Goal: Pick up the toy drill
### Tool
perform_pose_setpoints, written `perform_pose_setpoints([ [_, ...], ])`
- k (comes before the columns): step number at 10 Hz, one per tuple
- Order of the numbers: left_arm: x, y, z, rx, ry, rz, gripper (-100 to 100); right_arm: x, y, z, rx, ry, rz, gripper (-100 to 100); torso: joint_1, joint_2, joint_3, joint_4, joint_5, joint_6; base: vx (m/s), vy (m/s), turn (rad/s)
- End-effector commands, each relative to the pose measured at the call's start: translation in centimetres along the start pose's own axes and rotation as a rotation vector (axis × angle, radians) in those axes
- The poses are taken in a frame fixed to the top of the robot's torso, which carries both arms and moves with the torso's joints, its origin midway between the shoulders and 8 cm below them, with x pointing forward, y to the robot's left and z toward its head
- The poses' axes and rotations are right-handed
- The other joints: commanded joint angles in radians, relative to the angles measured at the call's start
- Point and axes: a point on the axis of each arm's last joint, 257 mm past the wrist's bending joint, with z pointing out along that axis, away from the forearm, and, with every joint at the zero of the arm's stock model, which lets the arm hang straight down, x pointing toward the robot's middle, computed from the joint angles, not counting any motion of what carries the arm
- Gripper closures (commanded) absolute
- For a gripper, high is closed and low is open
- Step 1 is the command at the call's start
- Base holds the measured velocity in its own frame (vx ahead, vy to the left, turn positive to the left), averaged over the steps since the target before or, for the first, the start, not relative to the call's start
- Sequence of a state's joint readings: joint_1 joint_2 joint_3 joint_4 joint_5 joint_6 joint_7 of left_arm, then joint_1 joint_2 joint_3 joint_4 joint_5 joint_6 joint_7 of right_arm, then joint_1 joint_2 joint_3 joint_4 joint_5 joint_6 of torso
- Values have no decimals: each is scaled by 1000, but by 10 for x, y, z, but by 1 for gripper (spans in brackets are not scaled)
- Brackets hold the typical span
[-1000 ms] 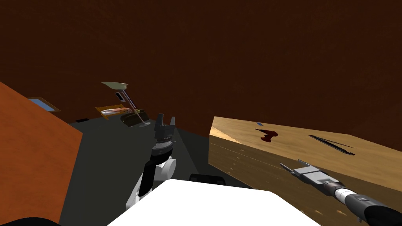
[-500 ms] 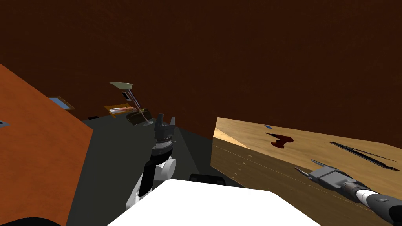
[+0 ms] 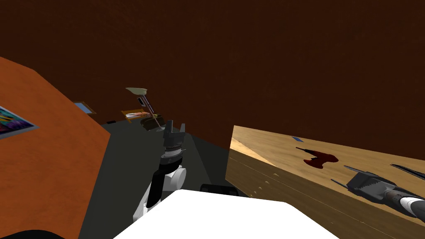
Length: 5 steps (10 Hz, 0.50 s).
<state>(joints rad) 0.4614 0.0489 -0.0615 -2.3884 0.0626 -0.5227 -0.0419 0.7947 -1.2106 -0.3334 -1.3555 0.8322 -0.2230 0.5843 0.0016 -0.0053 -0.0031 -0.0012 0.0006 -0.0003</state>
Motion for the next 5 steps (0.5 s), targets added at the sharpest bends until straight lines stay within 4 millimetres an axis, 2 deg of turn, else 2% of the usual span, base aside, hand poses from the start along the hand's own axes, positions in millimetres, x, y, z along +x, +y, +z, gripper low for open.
perform_pose_setpoints([
  [1,0,0,0,0,0,0,0,5,-16,1,15,25,-69,-100,0,0,0,0,0,0,68,13,72],
  [3,0,0,0,0,0,0,0,10,-38,2,31,54,-156,-100,-1,2,1,0,0,0,67,-5,89],
  [4,0,0,0,0,0,0,0,12,-43,2,31,65,-190,-100,-3,1,0,0,-1,0,114,-31,113],
  [5,0,0,0,0,0,0,0,11,-39,3,27,56,-166,-100,-3,-1,-1,0,-1,0,55,-16,25],
])
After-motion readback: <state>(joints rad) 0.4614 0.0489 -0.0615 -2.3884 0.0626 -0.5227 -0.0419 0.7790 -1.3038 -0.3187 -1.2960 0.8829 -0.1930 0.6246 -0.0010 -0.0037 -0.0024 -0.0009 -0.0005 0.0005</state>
